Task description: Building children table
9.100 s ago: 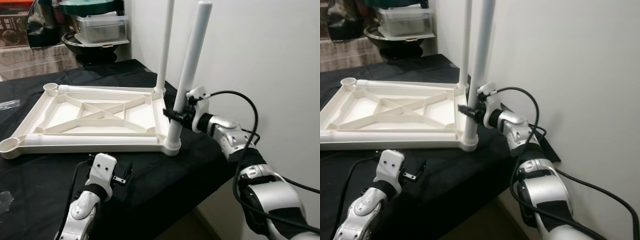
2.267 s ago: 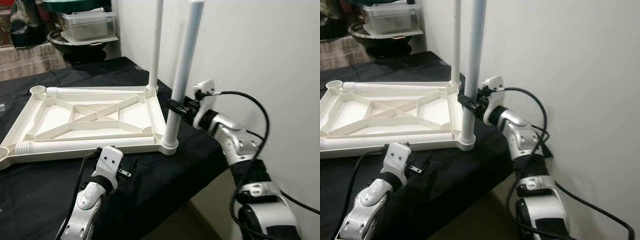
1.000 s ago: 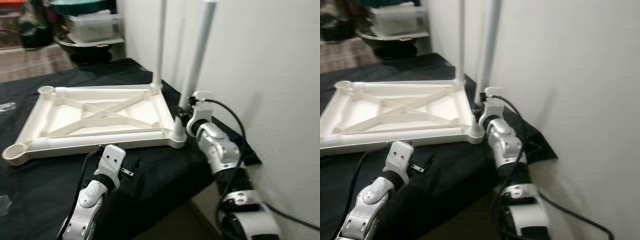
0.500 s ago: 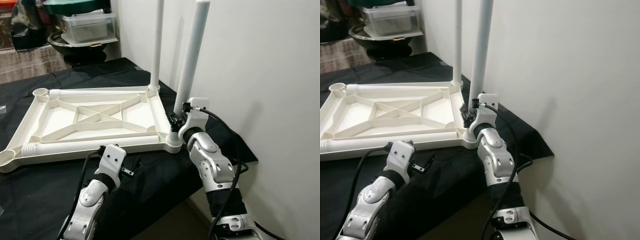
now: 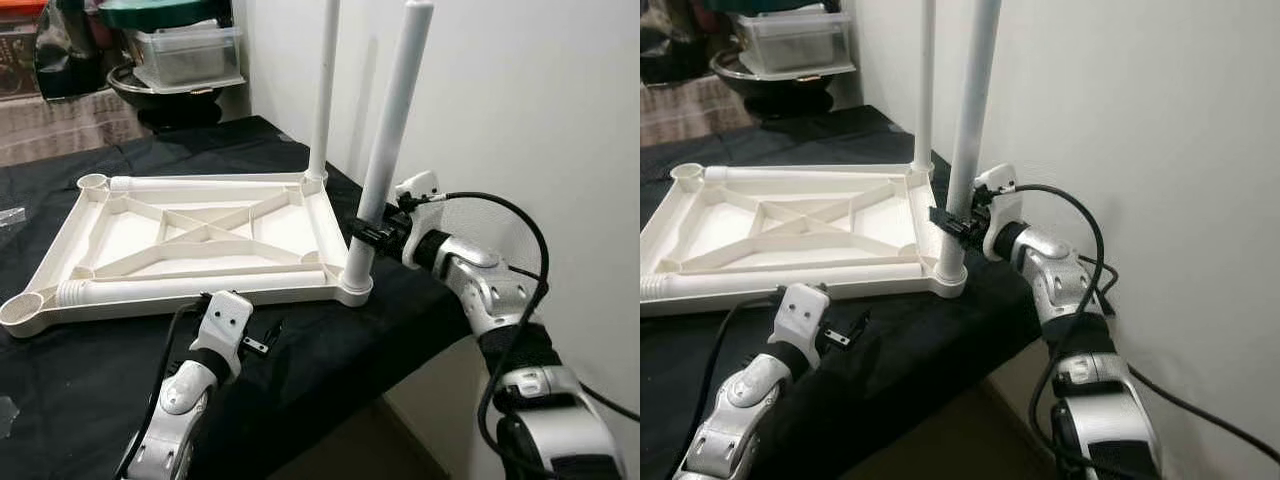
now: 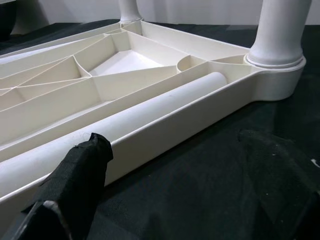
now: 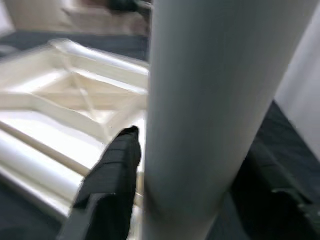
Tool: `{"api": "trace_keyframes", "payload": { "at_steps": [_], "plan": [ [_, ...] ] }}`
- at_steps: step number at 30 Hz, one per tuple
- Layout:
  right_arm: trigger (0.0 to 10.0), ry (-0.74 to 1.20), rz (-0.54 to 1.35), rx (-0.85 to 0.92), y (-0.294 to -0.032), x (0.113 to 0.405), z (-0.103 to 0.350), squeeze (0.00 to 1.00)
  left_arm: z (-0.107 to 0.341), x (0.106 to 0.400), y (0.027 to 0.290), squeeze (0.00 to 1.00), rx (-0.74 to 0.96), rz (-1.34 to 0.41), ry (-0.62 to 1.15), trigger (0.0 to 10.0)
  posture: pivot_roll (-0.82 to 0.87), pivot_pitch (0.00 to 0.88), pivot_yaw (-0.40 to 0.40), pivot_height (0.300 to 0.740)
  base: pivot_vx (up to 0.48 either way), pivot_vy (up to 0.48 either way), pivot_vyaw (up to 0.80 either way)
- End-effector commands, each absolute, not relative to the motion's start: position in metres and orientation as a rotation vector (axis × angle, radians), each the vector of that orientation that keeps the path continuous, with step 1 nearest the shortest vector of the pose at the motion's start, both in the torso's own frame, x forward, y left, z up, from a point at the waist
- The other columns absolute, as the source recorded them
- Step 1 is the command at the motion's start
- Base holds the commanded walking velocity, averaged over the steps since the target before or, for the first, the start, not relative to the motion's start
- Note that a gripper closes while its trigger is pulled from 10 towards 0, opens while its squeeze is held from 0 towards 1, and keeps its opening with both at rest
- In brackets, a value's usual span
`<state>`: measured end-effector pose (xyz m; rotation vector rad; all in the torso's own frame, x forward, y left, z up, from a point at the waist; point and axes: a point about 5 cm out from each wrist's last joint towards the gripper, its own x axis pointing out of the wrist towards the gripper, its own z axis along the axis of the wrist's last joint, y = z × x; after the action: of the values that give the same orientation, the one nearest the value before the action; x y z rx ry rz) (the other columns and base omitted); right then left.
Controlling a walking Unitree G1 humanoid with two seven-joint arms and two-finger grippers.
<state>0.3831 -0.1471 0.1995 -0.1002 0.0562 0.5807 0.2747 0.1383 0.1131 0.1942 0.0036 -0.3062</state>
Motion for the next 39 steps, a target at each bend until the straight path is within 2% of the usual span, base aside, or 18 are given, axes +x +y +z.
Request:
{"api": "trace_keyframes", "payload": {
  "at_steps": [1, 3, 8, 11, 12, 13, 15, 17, 18, 20, 21, 22, 26, 28, 30, 31, 36, 39],
  "plan": [
    [0.0, 0.096, 0.433, -0.09, -0.148, 0.388, 0.19, 0.0, 0.111, 0.273, 0.138, 0.0, 0.2, -0.308, 0.007, 10.0, 0.11, 0.0, -0.089, 0.74, 0.0, 0.0, 0.0],
    [0.0, 0.146, 0.134, 0.039, -0.149, 0.389, 0.177, 0.0, 0.11, 0.272, 0.139, 0.0, 0.201, -0.306, 0.01, 10.0, 0.11, 0.0, -0.088, 0.74, 0.0, 0.0, 0.0],
    [0.0, 0.202, -0.074, 0.133, -0.145, 0.379, 0.162, 0.0, 0.11, 0.271, 0.14, 0.0, 0.201, -0.306, 0.012, 10.0, 0.1, 0.0, -0.085, 0.74, 0.0, 0.0, 0.0],
    [0.0, 0.267, -0.219, 0.191, -0.112, 0.354, 0.143, 0.0, 0.111, 0.272, 0.137, 0.0, 0.199, -0.313, 0.01, 10.0, 0.1, 0.0, -0.083, 0.74, 0.0, 0.0, 0.0],
    [0.0, 0.267, -0.219, 0.191, -0.112, 0.354, 0.143, 0.0, 0.111, 0.272, 0.137, 0.0, 0.199, -0.313, 0.01, 10.0, 0.1, 0.0, -0.083, 0.74, 0.0, 0.0, 0.0],
    [10.0, 0.275, -0.132, 0.184, -0.09, 0.349, 0.145, 0.0, 0.111, 0.273, 0.136, 0.0, 0.199, -0.315, 0.009, 10.0, 0.1, 0.0, -0.081, 0.74, 0.0, 0.0, 0.0],
    [10.0, 0.277, -0.082, 0.181, -0.082, 0.349, 0.147, 0.0, 0.111, 0.273, 0.136, 0.0, 0.199, -0.315, 0.009, 10.0, 0.1, 0.0, -0.081, 0.74, 0.0, 0.0, 0.0],
    [10.0, 0.166, 0.053, 0.206, -0.076, 0.351, 0.159, 0.0, 0.11, 0.273, 0.136, 0.0, 0.198, -0.316, 0.01, 10.0, 0.1, 0.0, -0.084, 0.74, 0.0, 0.0, 0.0],
    [10.0, 0.138, 0.092, 0.215, -0.079, 0.354, 0.162, 1.0, 0.11, 0.273, 0.136, 0.0, 0.198, -0.316, 0.01, 10.0, 0.1, 0.0, -0.084, 0.74, 0.0, 0.0, 0.0],
    [10.0, 0.1, 0.154, 0.137, -0.091, 0.366, 0.17, 1.0, 0.11, 0.273, 0.137, 0.0, 0.196, -0.314, 0.01, 10.0, 0.1, 0.0, -0.088, 0.74, 0.0, 0.0, 0.0],
    [10.0, 0.09, 0.207, 0.073, -0.1, 0.375, 0.176, 0.93, 0.11, 0.273, 0.137, 0.0, 0.194, -0.313, 0.01, 10.0, 0.09, 0.0, -0.085, 0.74, 0.0, 0.0, 0.0],
    [10.0, 0.086, 0.247, 0.054, -0.107, 0.38, 0.181, 0.0, 0.11, 0.273, 0.137, 0.0, 0.193, -0.312, 0.01, 10.0, 0.09, 0.0, -0.085, 0.74, 0.0, 0.0, 0.0],
    [10.0, 0.075, 0.45, 0.065, -0.123, 0.388, 0.193, 0.0, 0.109, 0.272, 0.136, 0.0, 0.192, -0.316, 0.013, 10.0, 0.09, 0.0, -0.079, 0.74, 0.0, 0.0, 0.0],
    [10.0, 0.071, 0.549, -0.018, -0.135, 0.387, 0.199, 0.0, 0.109, 0.272, 0.135, 0.0, 0.194, -0.32, 0.012, 10.0, 0.08, 0.0, -0.079, 0.74, 0.0, 0.0, 0.0],
    [10.0, 0.07, 0.56, -0.034, -0.137, 0.387, 0.2, 0.0, 0.109, 0.273, 0.135, 0.0, 0.193, -0.32, 0.011, 10.0, 0.08, 0.0, -0.079, 0.74, 0.0, 0.0, 0.0],
    [0.0, 0.069, 0.569, -0.033, -0.139, 0.388, 0.201, 0.0, 0.109, 0.273, 0.135, 0.0, 0.193, -0.32, 0.01, 10.0, 0.08, 0.0, -0.079, 0.74, 0.0, 0.0, 0.0],
    [0.0, 0.076, 0.552, -0.033, -0.14, 0.391, 0.197, 0.0, 0.11, 0.273, 0.135, 0.0, 0.195, -0.321, 0.008, 10.0, 0.09, 0.0, -0.082, 0.74, 0.0, 0.0, 0.0],
    [0.0, 0.12, 0.445, -0.031, -0.137, 0.392, 0.187, 0.0, 0.109, 0.273, 0.137, 0.0, 0.198, -0.318, 0.01, 10.0, 0.1, 0.0, -0.086, 0.74, 0.0, 0.0, 0.0]
  ]
}}
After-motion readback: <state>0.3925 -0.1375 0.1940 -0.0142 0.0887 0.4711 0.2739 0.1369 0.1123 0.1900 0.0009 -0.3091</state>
